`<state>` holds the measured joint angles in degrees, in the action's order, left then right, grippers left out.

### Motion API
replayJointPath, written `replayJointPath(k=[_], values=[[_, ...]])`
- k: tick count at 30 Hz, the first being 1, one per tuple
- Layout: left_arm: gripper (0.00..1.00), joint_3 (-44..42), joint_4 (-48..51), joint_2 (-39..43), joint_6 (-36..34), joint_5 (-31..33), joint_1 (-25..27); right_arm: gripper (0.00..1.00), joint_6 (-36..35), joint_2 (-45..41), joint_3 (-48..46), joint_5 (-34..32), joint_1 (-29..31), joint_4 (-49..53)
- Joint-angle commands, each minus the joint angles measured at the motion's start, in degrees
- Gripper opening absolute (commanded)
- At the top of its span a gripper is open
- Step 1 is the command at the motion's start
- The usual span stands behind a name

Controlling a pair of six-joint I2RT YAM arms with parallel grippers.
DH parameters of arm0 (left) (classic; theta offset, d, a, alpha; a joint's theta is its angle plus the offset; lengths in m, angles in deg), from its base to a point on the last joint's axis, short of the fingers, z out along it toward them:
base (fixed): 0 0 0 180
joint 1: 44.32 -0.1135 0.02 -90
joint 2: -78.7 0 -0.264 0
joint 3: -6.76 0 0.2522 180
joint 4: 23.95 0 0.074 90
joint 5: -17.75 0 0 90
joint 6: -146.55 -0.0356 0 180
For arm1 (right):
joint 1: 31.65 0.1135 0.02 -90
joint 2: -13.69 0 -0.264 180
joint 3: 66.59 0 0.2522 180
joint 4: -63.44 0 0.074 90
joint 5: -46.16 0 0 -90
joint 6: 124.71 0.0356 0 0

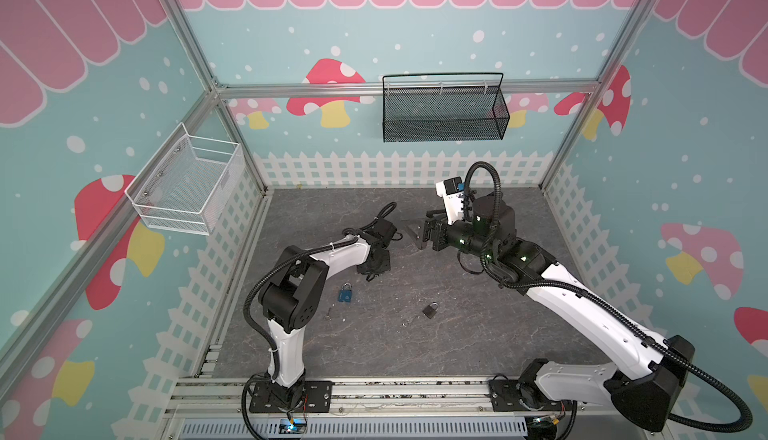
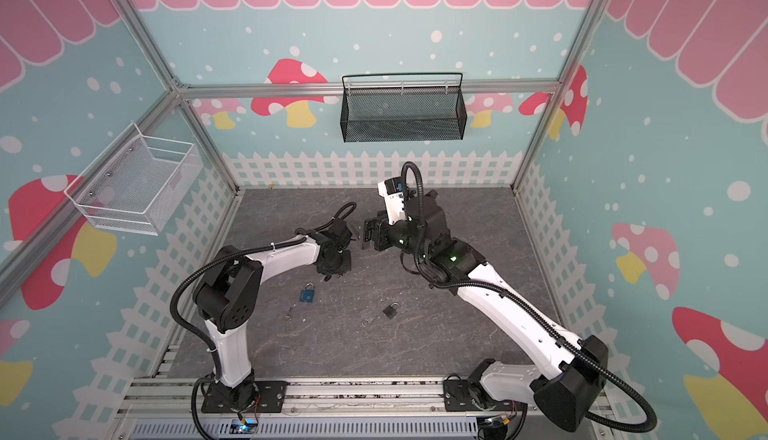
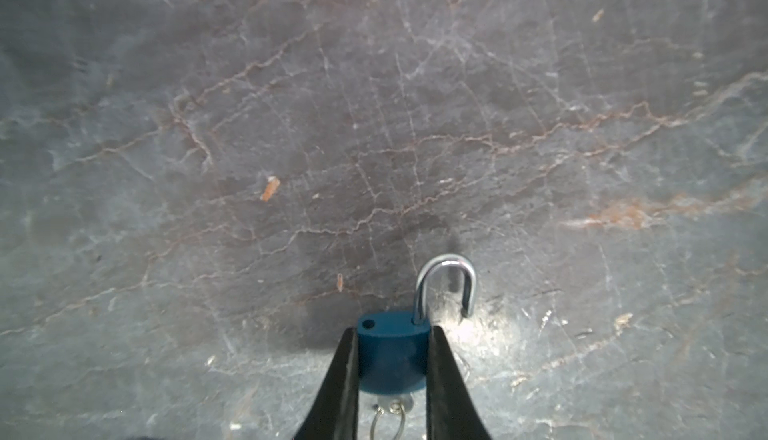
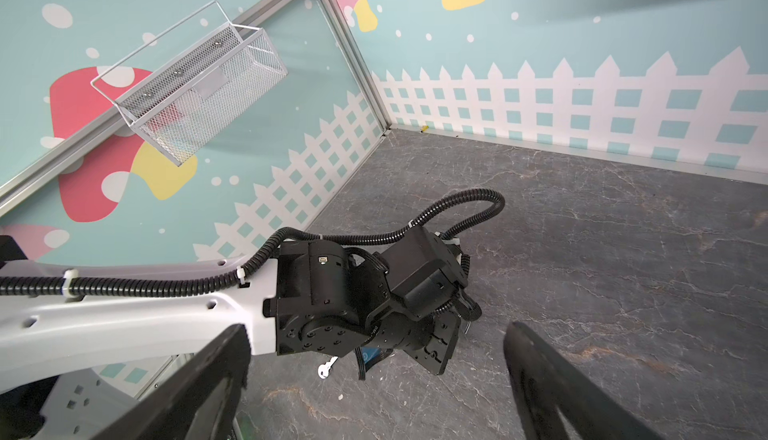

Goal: Unlock with the key

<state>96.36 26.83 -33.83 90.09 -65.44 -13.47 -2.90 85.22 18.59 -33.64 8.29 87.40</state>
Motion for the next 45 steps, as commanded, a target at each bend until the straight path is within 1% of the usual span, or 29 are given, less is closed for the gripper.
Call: replayJointPath(k=[1,6,8,10,13,19,26,31,37,41,45], values=[[0.09,1.02,3.04,-2.07,-1.62,-0.97,-0.31,0.98,0.37,-2.46,-0.68,0.37,-0.30,-1.74],[0.28,1.49,3.65,-1.82,-2.25,-0.61,-0.30,0.98,0.36,-3.24,-1.87,-0.24,-0.76,-1.83],[0.33,1.84,3.89,-1.40,-2.25,-0.75,-0.30,0.98,0.13,-3.39,-1.90,-0.13,-0.91,-1.50],[0.37,2.01,4.02,-0.57,-2.25,-0.70,-0.30,0.98,-0.21,-3.57,-2.06,0.28,-0.92,-0.97],[0.40,1.97,3.88,1.44,-2.16,-1.01,-0.35,0.98,-1.35,-4.00,-3.36,1.01,-0.92,-0.72],[0.43,-1.68,1.83,9.83,-0.71,-1.16,-0.35,0.98,-1.06,-5.32,-5.69,0.55,-0.92,2.03],[0.44,-11.63,-5.03,23.39,2.67,-4.17,0.59,0.98,0.71,-5.22,-9.90,2.54,-0.80,6.66],[0.44,-17.98,-7.79,32.34,4.81,-3.60,3.06,0.98,2.56,-5.24,-14.65,4.32,0.20,7.75],[0.46,-24.98,-10.00,42.94,6.69,-1.14,7.23,0.98,4.92,-3.03,-19.42,4.76,2.89,8.80],[0.47,-29.46,-11.84,48.85,8.82,-2.19,8.29,0.98,8.25,-1.98,-22.64,5.70,5.67,8.58],[0.47,-33.67,-13.91,54.30,9.44,-2.44,8.52,0.98,11.46,-1.89,-25.79,5.06,9.02,8.79]])
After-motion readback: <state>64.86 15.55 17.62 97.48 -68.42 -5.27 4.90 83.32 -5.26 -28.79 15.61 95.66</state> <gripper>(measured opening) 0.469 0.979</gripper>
